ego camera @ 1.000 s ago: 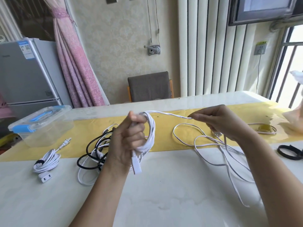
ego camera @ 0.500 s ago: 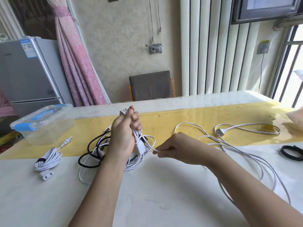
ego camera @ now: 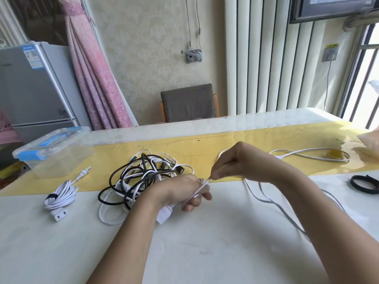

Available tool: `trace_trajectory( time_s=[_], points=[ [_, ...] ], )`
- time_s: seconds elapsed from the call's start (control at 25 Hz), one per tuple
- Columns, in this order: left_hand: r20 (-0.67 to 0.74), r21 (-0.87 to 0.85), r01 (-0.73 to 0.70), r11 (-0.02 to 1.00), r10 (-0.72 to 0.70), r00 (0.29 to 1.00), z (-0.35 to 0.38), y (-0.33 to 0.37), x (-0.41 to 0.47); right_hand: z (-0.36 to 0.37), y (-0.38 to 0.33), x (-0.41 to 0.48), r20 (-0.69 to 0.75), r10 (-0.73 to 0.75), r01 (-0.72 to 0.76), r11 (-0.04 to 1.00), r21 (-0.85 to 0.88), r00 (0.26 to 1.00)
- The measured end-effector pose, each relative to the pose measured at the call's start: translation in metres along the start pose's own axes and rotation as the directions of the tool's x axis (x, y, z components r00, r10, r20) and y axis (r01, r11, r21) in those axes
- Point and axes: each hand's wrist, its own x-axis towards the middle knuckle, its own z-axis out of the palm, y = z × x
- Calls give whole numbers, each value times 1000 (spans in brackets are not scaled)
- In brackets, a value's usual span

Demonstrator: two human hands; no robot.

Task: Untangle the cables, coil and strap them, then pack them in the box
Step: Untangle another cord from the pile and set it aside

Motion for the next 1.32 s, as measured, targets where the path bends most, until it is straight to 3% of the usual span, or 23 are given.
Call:
trace_trajectory(
  time_s=[0.08, 0.16, 0.36, 0.44, 0.52, 0.56, 0.64, 0.8, 0.84, 0.88, 0.96, 1.04, 1.12, 1.2, 1.32],
  points=[
    [131, -114, 34, 993, -19, 991, -1, 4, -4, -13, 4, -3, -179, 27, -21, 999, 33, 983],
    [152, -212, 28, 977, 4, 988, -5, 7, -3, -22, 8, -8, -312, 43, -27, 998, 55, 949],
    [254, -527, 23, 850, 132, 958, -16, 5, -2, -23, 23, -5, -502, -48, -7, 994, -107, 864],
    [322, -711, -2, 703, 329, 887, -22, 2, 0, -24, 31, -2, -546, -60, -36, 986, -162, 836],
    [315, -894, 35, 446, 571, 758, -27, 0, 2, -21, 37, 1, -539, -43, -71, 980, -188, 841],
    [253, -950, 66, 305, 632, 732, -29, 0, 2, -16, 39, 4, -516, -41, -66, 980, -187, 855],
    [71, -995, 9, 101, 624, 778, -35, 1, 2, -1, 40, 12, -431, -51, -37, 980, -193, 901],
    [-183, -982, -130, -135, 531, 828, -41, -2, 5, 39, 32, 26, -245, -162, 79, 945, -317, 956],
    [-252, -968, -210, -139, 484, 838, -39, -1, 6, 49, 27, 27, -218, -206, 121, 929, -348, 954],
    [-331, -942, -329, -73, 385, 862, -36, 2, 7, 57, 21, 28, -194, -242, 156, 914, -376, 951],
    [-516, -804, -556, 211, 216, 829, -28, 7, 11, 65, 14, 27, -164, -271, 185, 894, -409, 948],
    [-682, -544, -664, 514, 191, 706, -18, 8, 17, 65, 11, 25, -148, -240, 167, 906, -388, 959],
    [-780, -218, -635, 741, 258, 570, -15, 0, 26, 61, 8, 20, -97, -199, 153, 923, -353, 975],
    [-785, 82, -535, 841, 385, 486, -17, -12, 31, 56, 3, 19, -51, -210, 174, 905, -388, 976],
    [-647, 411, -372, 832, 554, 525, -18, -18, 32, 41, 0, 16, -193, -357, 223, 838, -498, 914]
  ],
)
